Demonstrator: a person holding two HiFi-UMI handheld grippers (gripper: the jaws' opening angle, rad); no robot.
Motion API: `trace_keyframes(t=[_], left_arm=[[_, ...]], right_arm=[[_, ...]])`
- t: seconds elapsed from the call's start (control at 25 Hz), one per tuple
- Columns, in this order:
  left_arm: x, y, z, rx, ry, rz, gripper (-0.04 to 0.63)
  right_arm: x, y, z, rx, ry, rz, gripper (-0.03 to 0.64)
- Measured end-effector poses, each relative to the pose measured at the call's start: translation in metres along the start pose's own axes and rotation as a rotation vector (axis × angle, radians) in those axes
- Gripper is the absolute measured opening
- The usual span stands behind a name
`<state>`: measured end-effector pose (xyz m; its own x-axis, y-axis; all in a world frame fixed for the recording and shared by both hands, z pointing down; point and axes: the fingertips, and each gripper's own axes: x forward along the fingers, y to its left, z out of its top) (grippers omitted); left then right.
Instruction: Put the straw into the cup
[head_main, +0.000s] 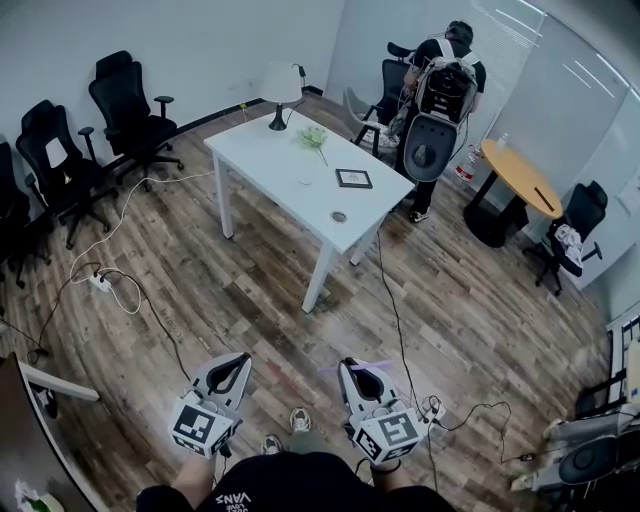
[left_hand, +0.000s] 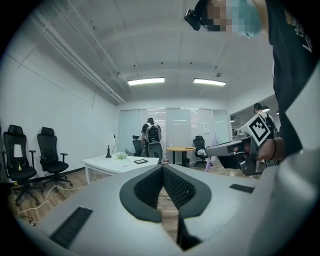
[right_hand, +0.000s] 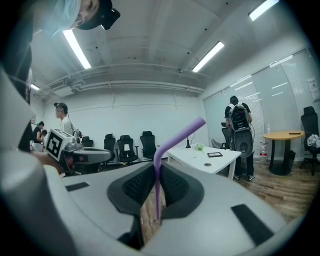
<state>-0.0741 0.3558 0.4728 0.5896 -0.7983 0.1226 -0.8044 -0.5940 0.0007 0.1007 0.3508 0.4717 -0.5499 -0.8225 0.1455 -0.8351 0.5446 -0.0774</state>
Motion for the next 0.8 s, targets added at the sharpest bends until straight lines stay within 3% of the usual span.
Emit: trace_keyframes(t=[0.8], left_arm=[[0.079, 0.033, 0.012, 0.008, 0.004, 0.060, 0.011]], right_arm=[[0.068, -0.068, 0.016, -0.009, -0.007, 0.063, 0.043]])
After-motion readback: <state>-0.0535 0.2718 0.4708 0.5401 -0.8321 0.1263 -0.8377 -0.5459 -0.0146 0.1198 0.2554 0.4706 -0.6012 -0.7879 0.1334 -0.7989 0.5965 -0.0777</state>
